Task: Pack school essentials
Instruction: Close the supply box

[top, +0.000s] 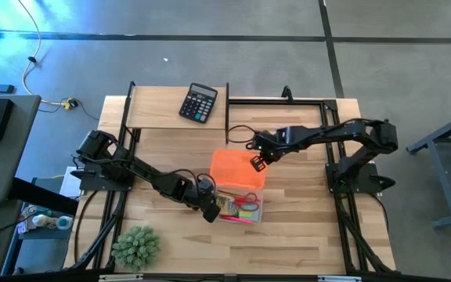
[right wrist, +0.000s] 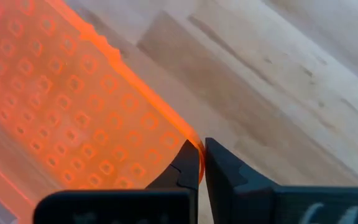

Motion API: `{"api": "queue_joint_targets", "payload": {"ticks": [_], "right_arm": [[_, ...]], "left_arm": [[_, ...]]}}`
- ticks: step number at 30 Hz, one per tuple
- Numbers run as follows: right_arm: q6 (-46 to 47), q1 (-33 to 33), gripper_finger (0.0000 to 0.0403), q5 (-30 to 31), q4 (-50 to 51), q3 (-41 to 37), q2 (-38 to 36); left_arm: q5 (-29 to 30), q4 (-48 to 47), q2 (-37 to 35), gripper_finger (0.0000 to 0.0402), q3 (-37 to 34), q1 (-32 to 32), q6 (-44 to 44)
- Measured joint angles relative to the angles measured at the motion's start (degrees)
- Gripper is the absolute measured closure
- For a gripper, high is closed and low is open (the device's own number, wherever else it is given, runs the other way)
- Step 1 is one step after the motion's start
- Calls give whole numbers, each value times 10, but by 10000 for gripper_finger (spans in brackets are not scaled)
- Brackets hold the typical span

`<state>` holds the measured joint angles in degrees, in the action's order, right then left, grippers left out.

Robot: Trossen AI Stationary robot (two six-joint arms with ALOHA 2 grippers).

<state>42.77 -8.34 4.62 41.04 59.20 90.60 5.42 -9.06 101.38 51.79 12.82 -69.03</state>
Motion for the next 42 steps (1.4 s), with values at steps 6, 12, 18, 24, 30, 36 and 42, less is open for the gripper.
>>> {"api": "queue_joint_targets", "payload": {"ticks": [6, 12, 18, 24, 30, 36, 42], "right_arm": [[19, 32, 402, 39, 2, 0, -34], [22, 20, 402, 57, 29, 1, -38], [23, 18, 402, 61, 36, 1, -38], [18, 19, 402, 63, 38, 1, -38], [9, 18, 402, 72, 39, 1, -38], [-7, 24, 402, 78, 32, 1, -38], [4, 41, 402, 75, 34, 2, -38]], "left_arm": [[8, 1, 0, 7, 0, 0, 0], [11, 2, 0, 7, -1, -1, -4], [19, 12, 1, 7, -1, -15, -30], [49, 36, 3, 7, -2, -44, -27], [48, 42, 3, 7, -2, -73, -23], [44, 42, 3, 7, -2, -84, -24], [37, 40, 9, 7, -1, -90, -28]]}}
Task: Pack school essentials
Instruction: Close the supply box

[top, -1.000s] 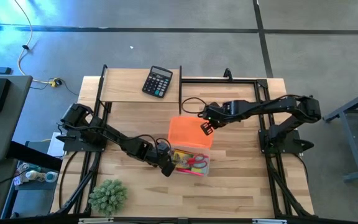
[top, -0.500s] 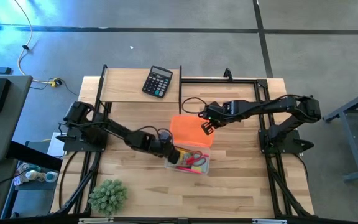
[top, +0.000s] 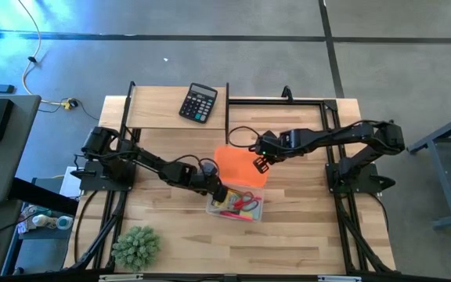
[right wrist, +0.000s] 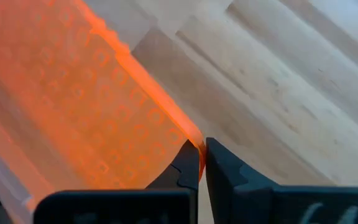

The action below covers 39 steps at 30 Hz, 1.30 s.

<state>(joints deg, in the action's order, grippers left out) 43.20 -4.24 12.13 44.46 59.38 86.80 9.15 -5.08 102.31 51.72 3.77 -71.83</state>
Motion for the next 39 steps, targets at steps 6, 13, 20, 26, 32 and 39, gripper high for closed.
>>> {"api": "queue_joint_targets", "payload": {"ticks": [6, 13, 20, 26, 32, 39], "right_arm": [[2, 18, 402, 17, 40, 45, 0], [1, 23, 402, 39, 63, 76, 0], [-7, 29, 402, 64, 81, 76, 0], [-12, 29, 402, 92, 92, 74, 0], [-12, 29, 403, 122, 96, 74, 0], [-13, 29, 403, 138, 96, 74, 0]], "left_arm": [[3, 0, 9, 7, 1, 0, 0], [12, 2, 10, 7, 1, -1, -3], [21, 7, 11, 7, 1, -1, -2], [17, 10, 8, 7, 0, -1, 0], [-13, 21, -13, 7, -2, -2, 29], [-54, 25, -44, 7, -2, -2, 61]]}}
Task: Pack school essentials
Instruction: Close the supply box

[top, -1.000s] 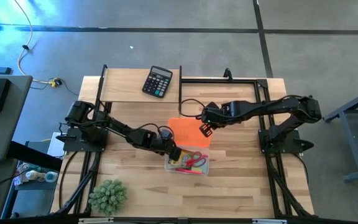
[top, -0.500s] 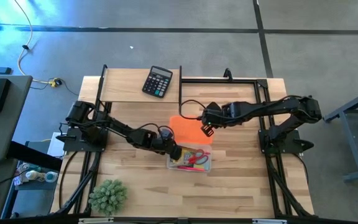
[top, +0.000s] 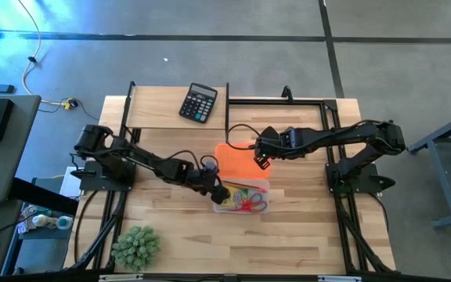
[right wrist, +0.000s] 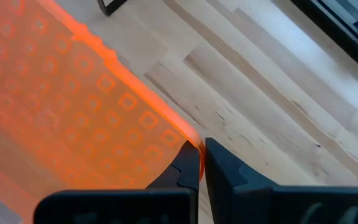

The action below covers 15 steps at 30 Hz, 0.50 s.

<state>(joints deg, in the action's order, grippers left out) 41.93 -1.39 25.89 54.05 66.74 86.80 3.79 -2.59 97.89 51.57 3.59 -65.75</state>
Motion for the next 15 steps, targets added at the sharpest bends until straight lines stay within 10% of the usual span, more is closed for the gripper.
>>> {"api": "queue_joint_targets", "payload": {"ticks": [15], "right_arm": [[3, 3, 403, 15, 0, -1, 9]], "left_arm": [[-26, -40, -7, 7, 1, -18, 15]]}}
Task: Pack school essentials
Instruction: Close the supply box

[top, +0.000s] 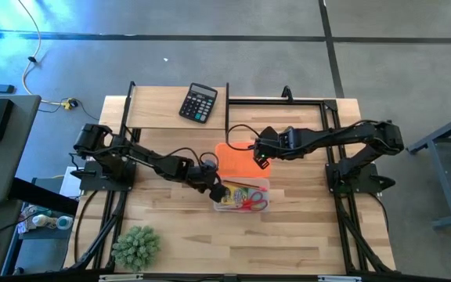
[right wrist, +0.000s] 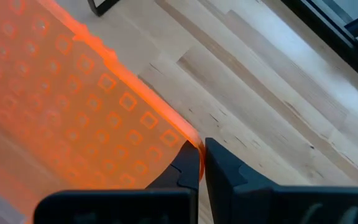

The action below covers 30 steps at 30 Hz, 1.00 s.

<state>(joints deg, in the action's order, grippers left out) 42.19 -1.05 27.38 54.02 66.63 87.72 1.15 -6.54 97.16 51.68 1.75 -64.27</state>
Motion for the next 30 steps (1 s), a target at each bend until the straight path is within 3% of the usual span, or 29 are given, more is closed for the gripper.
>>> {"api": "queue_joint_targets", "payload": {"ticks": [10, 30], "right_arm": [[30, 35, 403, 15, -3, 0, 0], [29, 44, 403, 15, -10, 0, 0]], "left_arm": [[43, -36, 2, 7, 0, -23, 0], [126, -77, 10, 7, 0, -43, 0]]}}
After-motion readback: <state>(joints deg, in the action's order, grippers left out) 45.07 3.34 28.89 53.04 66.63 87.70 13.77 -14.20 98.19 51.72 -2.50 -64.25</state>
